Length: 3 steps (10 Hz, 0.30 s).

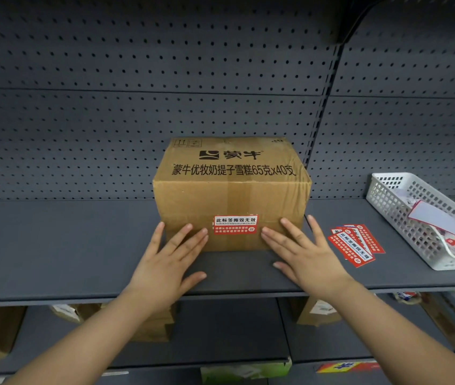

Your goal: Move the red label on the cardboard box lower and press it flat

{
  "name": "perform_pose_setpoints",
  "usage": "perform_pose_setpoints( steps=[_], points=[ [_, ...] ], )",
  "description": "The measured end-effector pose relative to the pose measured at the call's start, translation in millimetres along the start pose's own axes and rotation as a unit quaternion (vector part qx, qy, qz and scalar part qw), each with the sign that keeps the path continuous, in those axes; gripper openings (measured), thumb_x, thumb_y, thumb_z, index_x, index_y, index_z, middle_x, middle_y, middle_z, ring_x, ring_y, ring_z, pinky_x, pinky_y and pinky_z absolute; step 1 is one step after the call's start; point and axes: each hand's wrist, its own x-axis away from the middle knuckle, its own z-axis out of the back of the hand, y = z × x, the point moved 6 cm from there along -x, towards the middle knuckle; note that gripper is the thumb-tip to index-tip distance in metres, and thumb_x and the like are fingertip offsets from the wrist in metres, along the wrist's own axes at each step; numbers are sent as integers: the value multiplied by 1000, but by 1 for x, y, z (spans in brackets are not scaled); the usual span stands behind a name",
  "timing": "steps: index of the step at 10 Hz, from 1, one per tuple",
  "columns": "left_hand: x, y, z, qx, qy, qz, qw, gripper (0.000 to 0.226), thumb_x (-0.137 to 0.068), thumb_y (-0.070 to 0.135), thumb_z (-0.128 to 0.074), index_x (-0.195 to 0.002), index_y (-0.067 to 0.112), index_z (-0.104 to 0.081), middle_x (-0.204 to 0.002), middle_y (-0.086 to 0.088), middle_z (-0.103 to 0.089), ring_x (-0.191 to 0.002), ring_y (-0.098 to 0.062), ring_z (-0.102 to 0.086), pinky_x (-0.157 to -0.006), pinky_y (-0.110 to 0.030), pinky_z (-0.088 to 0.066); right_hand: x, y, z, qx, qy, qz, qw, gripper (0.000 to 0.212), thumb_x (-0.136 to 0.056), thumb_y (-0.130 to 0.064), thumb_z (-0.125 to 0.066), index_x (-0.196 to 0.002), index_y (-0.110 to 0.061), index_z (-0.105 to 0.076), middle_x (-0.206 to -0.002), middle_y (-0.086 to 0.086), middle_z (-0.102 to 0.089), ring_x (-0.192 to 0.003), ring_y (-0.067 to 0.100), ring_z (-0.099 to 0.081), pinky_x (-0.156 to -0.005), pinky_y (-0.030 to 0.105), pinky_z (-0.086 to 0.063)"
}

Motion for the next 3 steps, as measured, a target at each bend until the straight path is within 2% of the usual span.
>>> perform_pose_setpoints(
  steps=[2,3],
  points=[
    [9,3,7,31,5,-5,999,75,-90,64,-28,-147,16,-23,-156,2,-23,-144,-19,-7,-114,-58,-1,6,-6,18,-61,28,3,998,59,-95,-49,-33,-147,-21,-29,-154,-5,-35,-147,24,-9,-115,57,-10],
    [15,6,23,121,71,27,990,76,-86,64,-40,-146,20,-29,-155,4,-24,-145,-18,-7,-114,-54,-2,25,-10,43,-233,102,39,966,56,-98,-45,-36,-148,-23,-28,-157,-6,-29,-148,20,-13,-118,44,-14]
  ],
)
